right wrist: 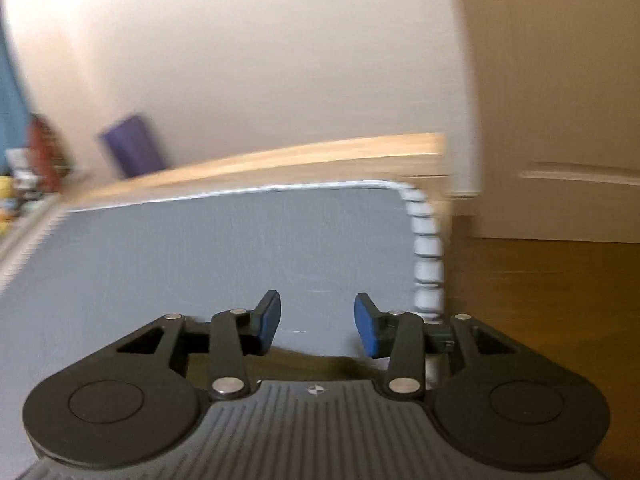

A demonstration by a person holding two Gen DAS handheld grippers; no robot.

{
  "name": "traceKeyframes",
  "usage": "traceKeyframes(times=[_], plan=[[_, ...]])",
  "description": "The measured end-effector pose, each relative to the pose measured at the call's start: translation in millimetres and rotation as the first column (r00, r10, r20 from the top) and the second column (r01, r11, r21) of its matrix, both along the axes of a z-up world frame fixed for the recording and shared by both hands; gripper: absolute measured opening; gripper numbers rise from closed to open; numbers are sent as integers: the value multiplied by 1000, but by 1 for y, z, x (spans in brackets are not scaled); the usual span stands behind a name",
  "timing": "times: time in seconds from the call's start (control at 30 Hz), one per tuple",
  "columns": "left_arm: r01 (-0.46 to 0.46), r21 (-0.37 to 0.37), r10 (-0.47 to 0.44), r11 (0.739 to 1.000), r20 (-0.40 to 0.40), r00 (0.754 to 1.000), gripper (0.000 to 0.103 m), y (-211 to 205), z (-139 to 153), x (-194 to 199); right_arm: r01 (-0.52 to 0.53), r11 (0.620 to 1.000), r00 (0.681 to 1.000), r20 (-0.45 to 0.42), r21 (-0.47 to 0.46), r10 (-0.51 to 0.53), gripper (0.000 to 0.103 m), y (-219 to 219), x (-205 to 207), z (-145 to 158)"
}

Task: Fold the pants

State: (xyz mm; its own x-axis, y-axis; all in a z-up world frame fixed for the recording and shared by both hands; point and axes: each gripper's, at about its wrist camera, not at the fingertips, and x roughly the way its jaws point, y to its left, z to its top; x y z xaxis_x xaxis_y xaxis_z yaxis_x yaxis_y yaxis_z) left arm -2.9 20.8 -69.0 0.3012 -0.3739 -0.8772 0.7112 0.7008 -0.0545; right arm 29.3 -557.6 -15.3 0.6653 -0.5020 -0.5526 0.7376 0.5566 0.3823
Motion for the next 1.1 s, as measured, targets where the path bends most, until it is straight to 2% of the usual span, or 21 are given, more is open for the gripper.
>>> traceKeyframes(times=[0.03, 0.07, 0.17, 0.23, 0.3, 0.33, 0.37, 0.43, 0.53, 0.6, 0.67, 0.7, 0.73, 0.77, 0.8, 0.83, 0.87, 0.9, 0.93, 1.0, 1.1], plan=[[31, 48, -32, 998, 19, 999, 26, 0, -7, -6, -64, 998, 998, 28, 23, 64, 44, 1, 8, -1], [53, 47, -55, 998, 42, 998, 26, 1, -3, -12, -143, 989, 988, 56, 36, 141, 45, 5, 18, -2], [19, 23, -19, 1000, 20, 1000, 26, 15, 1, -13, -260, 965, 965, 48, 35, 259, 51, 21, 51, -11], [-4, 36, 2, 999, 64, 998, 28, 24, 6, -15, -315, 947, 949, 46, 55, 313, 53, 29, 72, -19], [-80, -12, 81, 997, 93, 992, 28, 42, 15, -8, -338, 940, 941, 19, 44, 338, 59, 36, 94, -24], [-134, -58, 140, 989, 107, 984, 29, 54, 22, -3, -345, 938, 939, 2, 33, 345, 66, 40, 104, -27], [-185, -98, 196, 978, 122, 973, 34, 65, 29, 1, -353, 935, 935, -16, 24, 354, 68, 44, 115, -30], [-289, -154, 313, 945, 162, 936, 42, 87, 40, 8, -360, 933, 931, -61, 20, 361, 69, 52, 134, -36], [-455, -182, 487, 872, 218, 846, 43, 119, 47, 19, -328, 944, 932, -146, 44, 330, 69, 60, 156, -47], [-548, -163, 572, 821, 243, 784, 43, 135, 46, 25, -305, 952, 926, -224, 37, 305, 69, 59, 172, -59], [-632, -116, 635, 766, 290, 716, 54, 150, 44, 30, -300, 953, 920, -272, -26, 282, 70, 65, 184, -64], [-669, -90, 660, 738, 304, 687, 63, 156, 42, 33, -304, 951, 914, -298, -52, 276, 69, 69, 189, -66], [-698, -74, 682, 712, 311, 662, 70, 162, 41, 34, -305, 949, 908, -324, -82, 265, 63, 72, 194, -67], [-734, -58, 712, 677, 309, 631, 71, 174, 40, 37, -299, 948, 906, -343, -107, 247, 56, 72, 197, -69], [-758, -49, 734, 650, 299, 610, 72, 180, 38, 40, -280, 951, 907, -362, -134, 216, 38, 73, 198, -70], [-778, -43, 754, 627, 285, 592, 75, 186, 35, 42, -262, 955, 914, -354, -140, 199, 24, 70, 198, -68], [-797, -33, 774, 604, 262, 576, 78, 193, 32, 45, -226, 966, 929, -325, -125, 175, 17, 63, 196, -65], [-807, -26, 787, 591, 240, 569, 81, 197, 28, 47, -188, 977, 946, -287, -105, 151, 13, 58, 192, -62], [-811, -23, 795, 585, 216, 567, 81, 200, 24, 48, -135, 987, 965, -240, -84, 111, 12, 50, 186, -60], [-821, -23, 812, 571, 166, 560, 81, 205, 16, 51, -74, 992, 975, -218, -106, 49, 11, 43, 180, -62], [-829, -55, 827, 557, 123, 548, 82, 214, 14, 49, -68, 992, 978, -204, -104, 46, 12, 42, 174, -67]])
